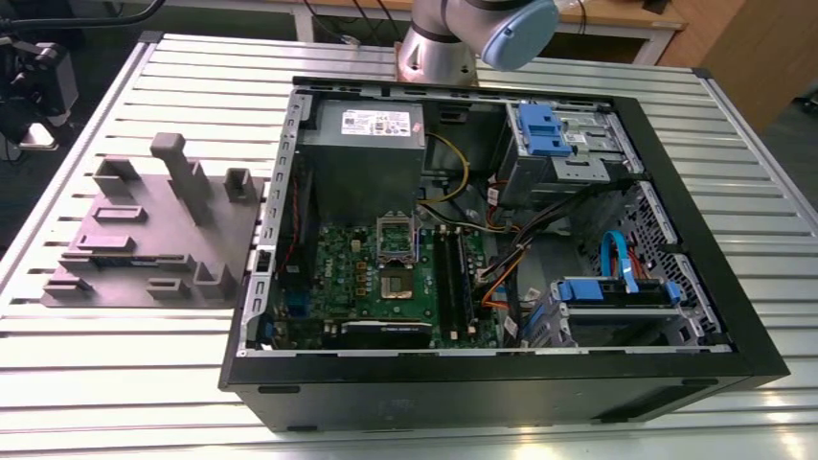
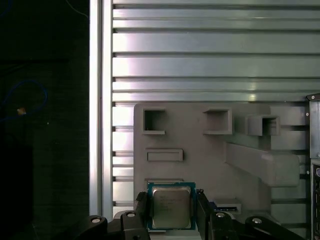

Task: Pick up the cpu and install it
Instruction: 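Pick up the cpu and move it towards the insertion slot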

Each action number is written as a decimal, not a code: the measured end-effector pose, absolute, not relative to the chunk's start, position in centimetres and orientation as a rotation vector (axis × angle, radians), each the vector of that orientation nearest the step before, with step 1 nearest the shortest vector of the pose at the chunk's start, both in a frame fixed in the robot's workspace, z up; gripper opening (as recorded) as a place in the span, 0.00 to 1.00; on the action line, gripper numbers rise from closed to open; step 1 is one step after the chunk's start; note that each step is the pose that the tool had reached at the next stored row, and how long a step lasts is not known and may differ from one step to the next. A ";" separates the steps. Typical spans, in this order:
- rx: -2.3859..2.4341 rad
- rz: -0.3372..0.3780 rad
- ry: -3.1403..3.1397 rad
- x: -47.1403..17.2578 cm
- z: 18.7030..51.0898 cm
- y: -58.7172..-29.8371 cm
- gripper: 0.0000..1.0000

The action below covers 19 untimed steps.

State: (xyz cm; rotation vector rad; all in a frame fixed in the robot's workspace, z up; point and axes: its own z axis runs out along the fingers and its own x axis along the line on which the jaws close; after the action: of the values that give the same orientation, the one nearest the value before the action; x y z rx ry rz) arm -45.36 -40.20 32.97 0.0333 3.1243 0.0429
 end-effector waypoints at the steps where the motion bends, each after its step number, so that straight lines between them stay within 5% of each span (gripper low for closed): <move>1: 0.033 0.043 3.124 -45.4 33.0 -40.2 0.47; 19: 0.033 0.043 3.124 -45.4 33.6 -40.2 0.47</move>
State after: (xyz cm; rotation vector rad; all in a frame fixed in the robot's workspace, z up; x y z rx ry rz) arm -45.36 -40.20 33.56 0.0334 3.1242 0.0429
